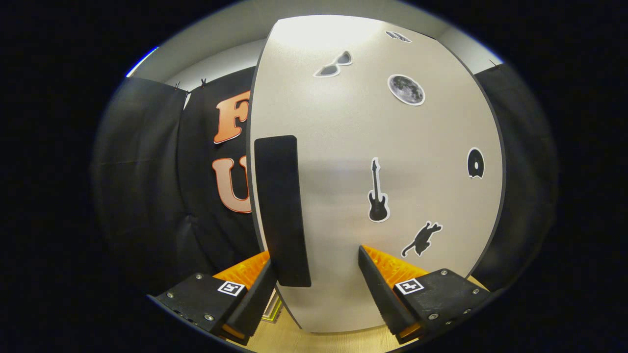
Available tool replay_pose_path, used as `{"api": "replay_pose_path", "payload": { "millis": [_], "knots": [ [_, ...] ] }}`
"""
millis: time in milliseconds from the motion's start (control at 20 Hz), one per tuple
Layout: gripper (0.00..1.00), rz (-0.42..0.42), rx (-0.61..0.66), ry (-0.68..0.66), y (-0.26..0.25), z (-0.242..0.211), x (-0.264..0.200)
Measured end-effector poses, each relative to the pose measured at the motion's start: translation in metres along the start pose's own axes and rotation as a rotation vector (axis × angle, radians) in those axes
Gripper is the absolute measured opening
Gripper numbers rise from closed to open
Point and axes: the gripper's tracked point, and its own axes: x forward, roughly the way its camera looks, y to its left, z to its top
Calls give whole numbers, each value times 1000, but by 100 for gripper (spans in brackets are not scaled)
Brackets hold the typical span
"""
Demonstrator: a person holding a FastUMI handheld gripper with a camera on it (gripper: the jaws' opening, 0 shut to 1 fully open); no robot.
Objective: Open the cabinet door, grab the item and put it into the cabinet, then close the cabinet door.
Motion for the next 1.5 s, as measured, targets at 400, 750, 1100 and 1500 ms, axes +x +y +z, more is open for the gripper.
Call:
{"api": "replay_pose_path", "payload": {
  "millis": [400,750,1100,1500],
  "knots": [
    [97,-44,-11,-24,1,-4,9],
    [96,-58,-11,-4,0,-4,10],
    [96,-103,-8,-47,-11,19,-57],
    [96,-225,-47,-42,-69,30,-180]
  ]
}}
